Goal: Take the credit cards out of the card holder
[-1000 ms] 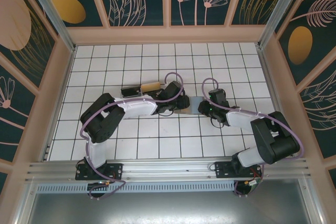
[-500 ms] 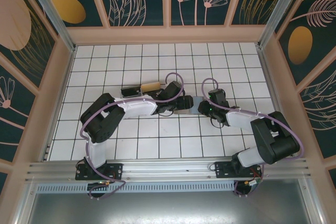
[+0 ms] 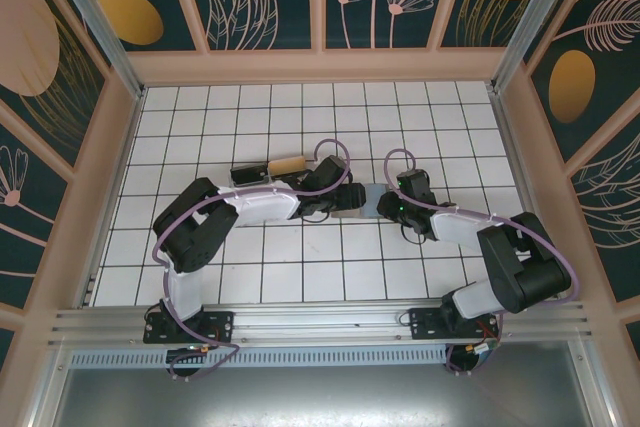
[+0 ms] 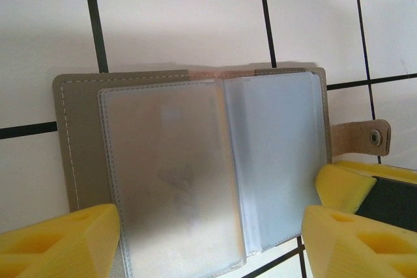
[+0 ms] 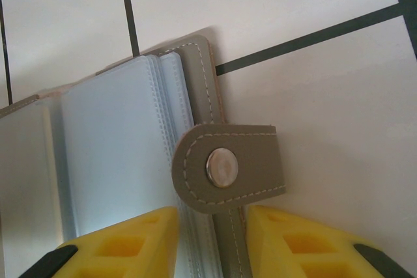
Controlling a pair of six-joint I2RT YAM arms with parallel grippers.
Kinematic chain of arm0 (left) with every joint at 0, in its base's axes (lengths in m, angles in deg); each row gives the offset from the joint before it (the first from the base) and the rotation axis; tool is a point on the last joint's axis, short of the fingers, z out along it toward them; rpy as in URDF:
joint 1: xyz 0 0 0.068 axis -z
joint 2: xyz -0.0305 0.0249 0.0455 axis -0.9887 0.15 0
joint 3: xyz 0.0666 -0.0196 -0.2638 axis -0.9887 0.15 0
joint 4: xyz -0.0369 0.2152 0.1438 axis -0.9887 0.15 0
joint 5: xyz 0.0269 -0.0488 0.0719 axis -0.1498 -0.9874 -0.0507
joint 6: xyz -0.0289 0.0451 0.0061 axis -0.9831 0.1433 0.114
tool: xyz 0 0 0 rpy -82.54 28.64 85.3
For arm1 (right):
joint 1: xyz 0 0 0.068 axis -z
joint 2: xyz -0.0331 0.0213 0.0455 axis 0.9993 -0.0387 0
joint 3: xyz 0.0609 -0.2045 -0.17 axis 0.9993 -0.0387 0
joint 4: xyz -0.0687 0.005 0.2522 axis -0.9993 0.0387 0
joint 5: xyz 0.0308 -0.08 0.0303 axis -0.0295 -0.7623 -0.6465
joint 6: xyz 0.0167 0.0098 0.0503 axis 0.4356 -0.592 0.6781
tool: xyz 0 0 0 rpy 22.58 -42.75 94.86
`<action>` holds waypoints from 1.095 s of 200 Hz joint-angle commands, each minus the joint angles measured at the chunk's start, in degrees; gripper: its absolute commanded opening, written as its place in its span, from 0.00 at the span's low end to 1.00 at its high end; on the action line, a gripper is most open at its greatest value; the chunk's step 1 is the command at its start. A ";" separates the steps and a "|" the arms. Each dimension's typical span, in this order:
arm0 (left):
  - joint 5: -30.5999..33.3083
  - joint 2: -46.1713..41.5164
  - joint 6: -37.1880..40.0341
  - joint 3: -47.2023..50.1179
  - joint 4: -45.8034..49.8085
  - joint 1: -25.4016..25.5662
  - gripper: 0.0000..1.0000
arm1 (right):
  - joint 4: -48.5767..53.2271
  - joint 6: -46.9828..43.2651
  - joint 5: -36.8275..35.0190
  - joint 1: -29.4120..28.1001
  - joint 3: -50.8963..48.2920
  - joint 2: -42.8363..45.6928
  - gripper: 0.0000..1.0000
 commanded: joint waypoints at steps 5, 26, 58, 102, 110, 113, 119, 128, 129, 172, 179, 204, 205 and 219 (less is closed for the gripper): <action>-1.15 1.73 0.22 -0.60 -0.93 0.25 0.74 | -0.09 0.84 0.36 -0.90 0.21 -1.54 0.36; -1.21 2.26 0.16 -0.68 -0.75 0.25 0.74 | -0.07 0.80 0.36 -0.93 0.21 -1.54 0.36; -1.59 3.42 0.09 -1.11 -0.49 0.25 0.74 | -0.04 0.85 0.42 -0.90 0.21 -1.48 0.36; -3.60 4.13 -0.27 -0.86 -1.95 0.21 0.73 | -0.01 0.87 0.31 -0.99 0.12 -1.39 0.36; -3.92 4.02 -0.27 -0.77 -2.30 0.25 0.73 | -0.05 0.80 0.27 -1.02 0.12 -1.41 0.36; -4.07 4.05 -0.27 -0.77 -2.44 0.25 0.74 | -0.03 0.84 0.27 -1.05 0.12 -1.42 0.36; -4.59 4.07 -0.27 -0.68 -2.86 0.25 0.74 | -0.10 0.85 0.27 -0.99 0.12 -1.47 0.36; -5.10 4.10 -0.27 -0.68 -3.34 0.25 0.76 | -0.08 0.85 0.27 -1.00 0.12 -1.54 0.36; -5.15 4.09 -0.27 -0.68 -3.41 0.25 0.76 | -0.05 0.85 0.31 -0.99 0.12 -1.50 0.36; -6.95 3.41 -0.63 0.39 -5.85 0.25 0.88 | 0.08 0.72 0.31 -1.00 0.21 -1.58 0.36; -6.92 3.05 -0.63 0.55 -6.11 0.24 0.88 | 0.14 0.76 0.27 -0.99 0.21 -1.58 0.36; -6.86 2.24 -0.46 0.64 -6.24 0.25 0.88 | 0.15 0.76 0.35 -0.99 0.31 -1.72 0.36; -6.87 2.23 -0.46 0.64 -6.27 0.25 0.88 | 0.15 0.72 0.35 -0.99 0.30 -1.72 0.36; -7.35 1.85 -0.36 0.81 -6.88 0.23 0.88 | 0.07 0.76 0.36 -0.99 0.30 -1.71 0.36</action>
